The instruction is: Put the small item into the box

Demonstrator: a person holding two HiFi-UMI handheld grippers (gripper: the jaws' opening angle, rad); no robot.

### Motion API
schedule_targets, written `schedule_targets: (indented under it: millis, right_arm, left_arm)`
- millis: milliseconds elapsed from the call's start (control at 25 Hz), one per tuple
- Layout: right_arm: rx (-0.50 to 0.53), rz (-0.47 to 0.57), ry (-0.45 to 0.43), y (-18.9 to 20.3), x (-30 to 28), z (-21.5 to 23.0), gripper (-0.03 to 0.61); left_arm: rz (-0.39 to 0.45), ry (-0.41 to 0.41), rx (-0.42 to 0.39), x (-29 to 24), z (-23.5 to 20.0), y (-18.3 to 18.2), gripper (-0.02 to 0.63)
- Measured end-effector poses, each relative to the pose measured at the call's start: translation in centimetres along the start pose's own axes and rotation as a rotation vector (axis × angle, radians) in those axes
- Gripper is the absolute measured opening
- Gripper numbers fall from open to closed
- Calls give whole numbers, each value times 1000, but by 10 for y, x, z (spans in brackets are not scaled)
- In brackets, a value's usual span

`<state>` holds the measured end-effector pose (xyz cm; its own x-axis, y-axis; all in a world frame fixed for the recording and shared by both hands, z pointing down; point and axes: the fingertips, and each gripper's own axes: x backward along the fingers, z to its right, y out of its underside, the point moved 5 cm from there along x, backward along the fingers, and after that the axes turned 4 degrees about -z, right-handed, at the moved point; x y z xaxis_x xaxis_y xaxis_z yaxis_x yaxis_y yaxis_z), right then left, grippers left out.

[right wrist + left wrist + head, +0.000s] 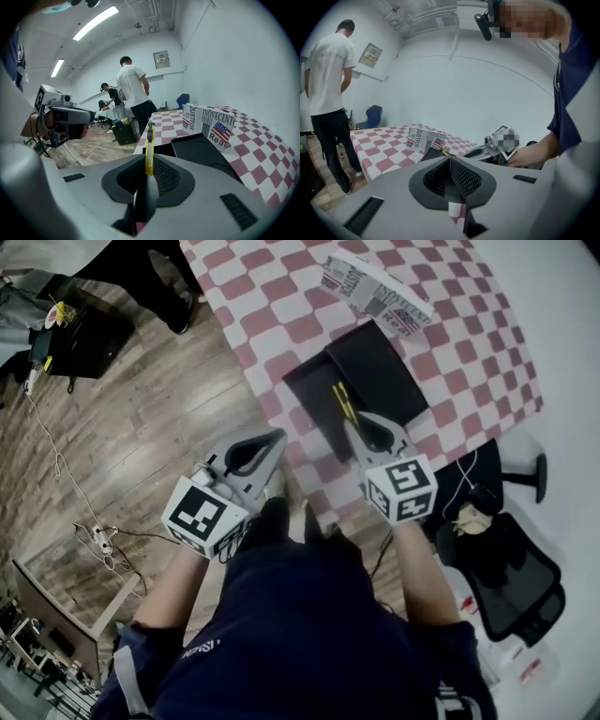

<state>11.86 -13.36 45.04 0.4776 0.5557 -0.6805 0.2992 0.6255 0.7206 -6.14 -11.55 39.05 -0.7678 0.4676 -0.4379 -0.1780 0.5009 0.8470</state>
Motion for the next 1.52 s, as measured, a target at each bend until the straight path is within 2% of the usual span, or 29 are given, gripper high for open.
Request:
schedule_targets:
  millis: [360,680,1280,1520]
  right_arm:
    - [12,-218,-57,34,-78,15,61]
    - [35,-366,-48,55,-122,14,61]
    - [37,-464,-59,74,-140,8,64]
    - [34,-472,-70,75,-140,8,65]
  left_arm:
    - [-19,-32,78,-6,-5,20,35]
    - [-27,-54,124,4,-26,34,35]
    - [-39,-40,142,0,-40,41,35]
    - [-48,-39,144,-2,-38,40,35]
